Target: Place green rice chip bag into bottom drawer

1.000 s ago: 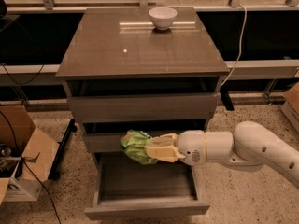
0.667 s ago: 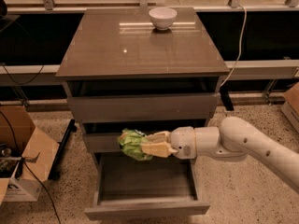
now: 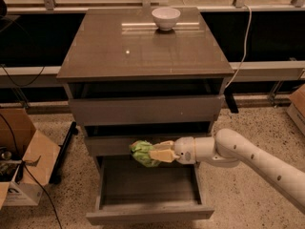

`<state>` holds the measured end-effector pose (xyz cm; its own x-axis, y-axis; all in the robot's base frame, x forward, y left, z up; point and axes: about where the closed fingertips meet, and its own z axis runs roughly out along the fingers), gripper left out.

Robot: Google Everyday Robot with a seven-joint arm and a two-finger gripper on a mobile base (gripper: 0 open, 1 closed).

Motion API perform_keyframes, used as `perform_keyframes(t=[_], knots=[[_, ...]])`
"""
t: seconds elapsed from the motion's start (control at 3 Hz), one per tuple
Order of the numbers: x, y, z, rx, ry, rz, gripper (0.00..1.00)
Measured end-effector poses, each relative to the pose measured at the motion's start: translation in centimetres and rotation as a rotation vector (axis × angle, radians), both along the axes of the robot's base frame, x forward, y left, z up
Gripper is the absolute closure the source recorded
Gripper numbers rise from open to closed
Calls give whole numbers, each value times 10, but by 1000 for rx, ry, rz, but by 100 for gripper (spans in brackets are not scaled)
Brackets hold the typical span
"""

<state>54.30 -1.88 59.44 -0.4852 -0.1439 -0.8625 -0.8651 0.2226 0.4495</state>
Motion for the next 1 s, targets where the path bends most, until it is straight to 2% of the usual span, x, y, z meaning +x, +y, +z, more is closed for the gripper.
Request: perform_keyframes(t=[0.33, 0.67, 1.0], knots=[[0, 1, -6, 8, 11, -1, 100], [-3, -5, -34, -37, 42, -33, 100], [7, -30, -100, -58, 121, -136, 100]])
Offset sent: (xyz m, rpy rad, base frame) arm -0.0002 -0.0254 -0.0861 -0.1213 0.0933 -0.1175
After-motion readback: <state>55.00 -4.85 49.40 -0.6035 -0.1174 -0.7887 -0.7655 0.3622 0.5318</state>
